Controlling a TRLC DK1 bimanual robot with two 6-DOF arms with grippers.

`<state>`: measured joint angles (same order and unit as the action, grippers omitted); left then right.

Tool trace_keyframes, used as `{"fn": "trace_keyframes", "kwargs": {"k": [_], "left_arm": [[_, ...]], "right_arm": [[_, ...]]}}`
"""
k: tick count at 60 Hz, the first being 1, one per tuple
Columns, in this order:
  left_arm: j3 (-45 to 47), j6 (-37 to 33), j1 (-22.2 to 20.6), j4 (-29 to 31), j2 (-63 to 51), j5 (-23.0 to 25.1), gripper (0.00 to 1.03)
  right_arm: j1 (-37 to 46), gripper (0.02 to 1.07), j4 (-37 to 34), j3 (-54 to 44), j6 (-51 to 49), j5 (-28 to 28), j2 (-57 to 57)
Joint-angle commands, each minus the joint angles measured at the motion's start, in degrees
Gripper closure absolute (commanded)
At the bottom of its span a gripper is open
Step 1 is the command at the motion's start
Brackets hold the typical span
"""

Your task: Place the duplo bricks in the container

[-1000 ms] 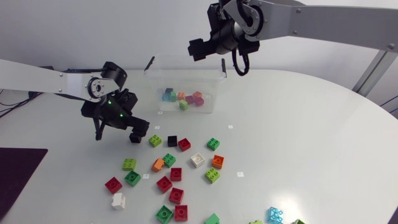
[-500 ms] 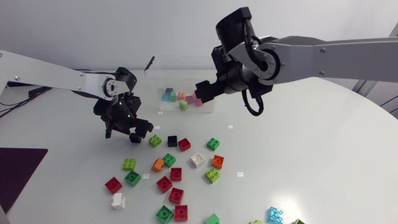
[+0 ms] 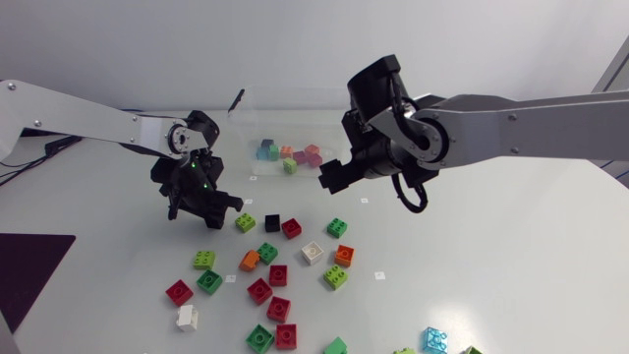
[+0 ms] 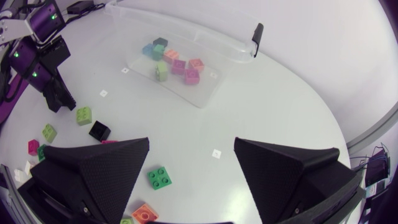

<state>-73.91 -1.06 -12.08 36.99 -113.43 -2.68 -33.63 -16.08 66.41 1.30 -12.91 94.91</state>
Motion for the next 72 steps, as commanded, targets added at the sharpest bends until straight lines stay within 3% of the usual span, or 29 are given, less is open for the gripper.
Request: {"fn": "trace_keyframes", "kwargs": {"k": [1, 13, 36, 62, 72], "left_arm": [[-0.80, 1.15, -0.32, 1.77, -0.13, -0.40, 0.83], [-2.91, -0.52, -0.49, 5.19, 6.46, -0.40, 0.83], [-16.97, -4.48, -1.99, 13.02, 12.97, 1.27, 0.83], [-30.33, -7.99, -5.33, 11.52, 9.36, 8.13, 0.83], [-34.02, -8.52, -5.50, 9.94, 6.29, 11.03, 0.83]], "right_arm": [[0.40, 0.09, 0.69, -2.08, -0.86, 1.22, 0.18], [-0.12, 0.10, -0.10, -3.57, -4.38, 3.77, 2.21], [0.67, 0.10, 0.78, -5.15, -14.75, 9.22, 8.27], [2.25, 0.12, 5.62, -7.17, -19.14, 12.20, 15.04], [1.90, 0.22, 7.20, -7.44, -19.23, 12.55, 16.36]]}}
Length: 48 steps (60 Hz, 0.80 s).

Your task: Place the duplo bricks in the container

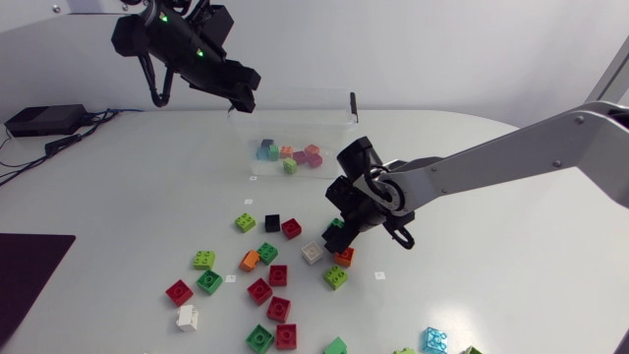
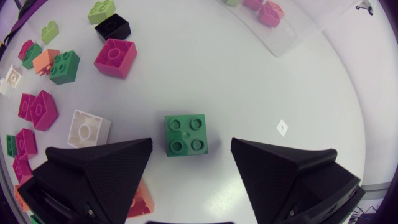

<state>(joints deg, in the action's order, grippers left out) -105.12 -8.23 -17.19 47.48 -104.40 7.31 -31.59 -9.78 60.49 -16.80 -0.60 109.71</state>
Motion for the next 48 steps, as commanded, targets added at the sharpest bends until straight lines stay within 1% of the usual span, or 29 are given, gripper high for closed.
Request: {"fn": "trace_keyframes", "kwargs": {"k": [1, 4, 7, 15, 18, 19, 33, 36, 37, 39, 41, 42, 43, 45, 46, 48], "left_arm": [[-3.51, -1.44, -0.39, -0.55, -3.27, 1.39, 0.83], [-4.57, -1.44, -0.39, -0.99, -4.15, 1.92, 0.83], [-5.18, -1.44, -0.39, -1.87, -4.85, 2.53, 0.83], [-7.73, -1.35, -1.09, -3.71, -7.66, 3.15, 0.83], [-9.22, -1.26, -1.27, -3.89, -8.98, 3.32, 0.83], [-9.66, -1.26, -1.35, -3.89, -9.33, 3.32, 0.83], [-16.52, -0.47, -1.27, -4.77, -16.10, 3.68, 0.83], [-18.28, -0.21, -1.09, -4.86, -17.77, 3.68, 0.81], [-18.63, -0.12, -1.09, -4.95, -18.21, 3.68, 0.79], [-19.24, -0.03, -1.00, -5.21, -18.74, 3.68, 0.68], [-19.16, -0.03, -0.91, -6.09, -18.91, 3.68, 0.51], [-19.07, -0.30, -0.91, -6.35, -18.91, 3.68, 0.40], [-19.07, -0.38, -0.91, -6.62, -18.91, 3.68, 0.33], [-18.80, -0.47, -0.91, -6.97, -18.91, 3.59, 0.23], [-18.54, -0.56, -0.74, -7.49, -18.82, 3.50, 0.13], [-17.93, -0.56, -0.65, -8.28, -18.47, 3.24, 0.05]], "right_arm": [[-0.22, 0.22, 1.17, -1.60, -1.13, 0.25, 1.82], [-0.31, 0.24, 1.43, -1.69, -1.13, 0.25, 1.91], [-0.31, 0.31, 2.13, -2.04, -1.13, 0.43, 1.91], [-0.13, 0.65, 3.72, -3.54, -1.13, 1.74, 1.12], [0.13, 0.75, 3.80, -3.80, -1.13, 2.01, 0.42], [0.22, 0.76, 3.89, -3.98, -1.13, 2.18, 0.06], [0.83, 0.77, 3.19, -6.08, -1.31, 2.45, -6.53], [0.83, 0.77, 2.75, -6.52, -1.31, 2.45, -8.55], [0.83, 0.77, 2.57, -6.52, -1.31, 2.53, -9.08], [0.83, 0.77, 1.87, -6.44, -1.31, 2.53, -10.13], [1.01, 0.77, 1.17, -6.17, -1.31, 2.62, -11.27], [1.10, 0.77, 0.73, -6.08, -1.31, 2.62, -11.80], [1.18, 0.78, 0.38, -5.82, -1.31, 2.62, -12.24], [1.27, 0.78, -0.15, -5.47, -1.31, 2.71, -13.03], [1.36, 0.77, -0.50, -5.29, -1.31, 2.71, -13.56], [1.54, 0.78, -1.47, -4.50, -1.31, 2.89, -14.53]]}}
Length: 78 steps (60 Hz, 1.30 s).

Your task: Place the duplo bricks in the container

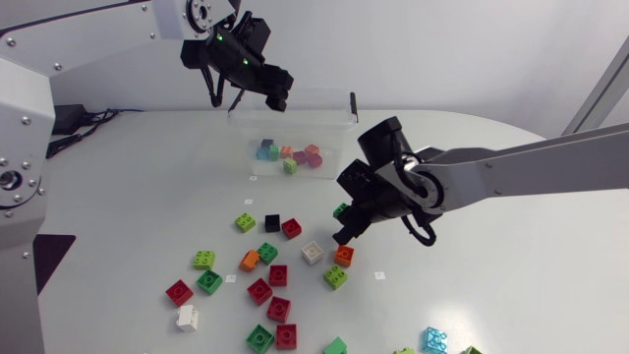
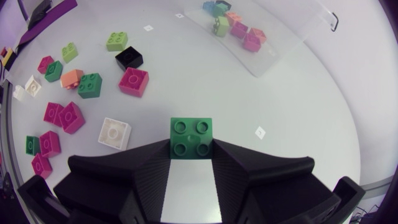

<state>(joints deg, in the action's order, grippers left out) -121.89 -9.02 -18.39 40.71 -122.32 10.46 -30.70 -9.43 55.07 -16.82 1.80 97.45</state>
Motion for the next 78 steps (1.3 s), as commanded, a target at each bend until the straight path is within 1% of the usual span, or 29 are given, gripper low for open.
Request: {"fn": "trace_keyframes", "kwargs": {"k": [1, 4, 11, 20, 29, 40, 49, 53, 61, 78], "left_arm": [[-0.99, 0.23, 0.64, -1.60, -0.46, 0.00, 0.05], [-0.63, 0.05, 0.81, -1.60, -0.11, -0.18, 0.05], [3.32, -0.92, 1.96, -1.86, 3.32, -0.26, 0.05], [12.55, -4.61, 2.48, -2.21, 9.91, -0.97, 0.05], [22.48, -7.95, 3.71, -4.59, 17.03, -1.14, 0.05], [34.35, -14.10, 4.95, -5.99, 23.88, -1.14, 0.05], [41.03, -18.14, 5.12, -6.34, 26.43, -1.14, 0.05], [45.68, -19.99, 5.12, -8.36, 27.84, -1.14, 0.05], [49.64, -21.66, 5.21, -9.16, 28.46, -1.14, 0.05], [58.25, -24.91, 6.44, -13.46, 28.28, -0.97, 0.05]], "right_arm": [[0.73, 0.77, -1.99, 1.18, -1.29, 0.57, -2.62], [0.90, 0.77, -2.70, 1.97, -1.20, 0.66, -3.58], [1.52, 0.77, -4.89, 5.40, -0.32, 0.83, -5.52], [1.96, 0.77, -5.77, 9.71, 1.35, 0.92, -5.95], [2.40, 0.78, -5.77, 14.72, 3.72, 0.92, -5.08], [3.72, 0.77, -6.56, 24.21, 6.27, 0.92, -0.59], [3.89, 0.78, -6.65, 29.48, 7.77, 0.83, 3.27], [3.89, 0.78, -6.65, 32.12, 8.82, 0.83, 5.38], [3.80, 0.78, -6.48, 35.37, 9.96, 0.48, 8.28], [3.72, 0.78, -5.42, 43.98, 12.16, -1.10, 15.93]]}}
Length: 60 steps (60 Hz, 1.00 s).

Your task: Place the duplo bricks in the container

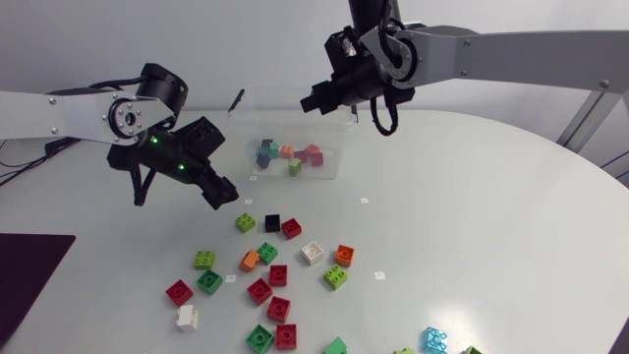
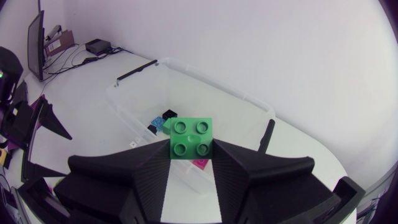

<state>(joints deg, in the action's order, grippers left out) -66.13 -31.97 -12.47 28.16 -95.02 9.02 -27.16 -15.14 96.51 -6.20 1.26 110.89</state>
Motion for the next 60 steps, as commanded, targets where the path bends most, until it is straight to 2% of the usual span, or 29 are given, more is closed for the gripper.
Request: {"fn": "trace_keyframes", "kwargs": {"k": [1, 28, 31, 34, 36, 37, 41, 47, 60], "left_arm": [[2.93, -2.14, 0.52, -1.27, 0.89, 0.48, 0.05], [8.30, -5.04, 0.69, -4.61, -2.54, 0.48, 0.05], [8.82, -5.04, 0.52, -5.14, -2.98, 0.48, 0.05], [9.35, -5.30, -0.10, -5.57, -3.50, 0.48, 0.05], [9.61, -5.30, -0.19, -6.01, -3.68, 0.48, 0.05], [9.61, -5.39, -0.63, -6.72, -4.12, 0.48, 0.05], [9.18, -5.48, -0.89, -7.42, -5.00, 0.48, 0.05], [8.56, -5.56, -1.59, -9.00, -6.49, 0.56, 0.05], [6.01, -5.56, -3.00, -10.15, -10.71, 0.83, 0.05]], "right_arm": [[0.09, 0.78, 0.46, 3.07, 1.54, -0.73, 2.93], [-0.35, 0.77, -2.53, 17.84, 2.15, -2.66, 13.91], [-0.35, 0.68, -2.79, 18.98, 2.15, -3.10, 14.88], [-0.35, 0.46, -3.94, 20.74, 2.24, -3.37, 16.02], [-0.35, 0.36, -4.29, 21.44, 2.33, -3.54, 16.37], [-0.44, 0.20, -4.64, 21.88, 2.33, -3.81, 16.37], [-0.44, 0.08, -4.64, 21.97, 2.59, -4.16, 16.11], [-0.53, 0.07, -5.61, 21.62, 2.59, -4.16, 14.70], [-1.32, 0.07, -5.78, 13.53, 2.24, -4.25, 6.09]]}}
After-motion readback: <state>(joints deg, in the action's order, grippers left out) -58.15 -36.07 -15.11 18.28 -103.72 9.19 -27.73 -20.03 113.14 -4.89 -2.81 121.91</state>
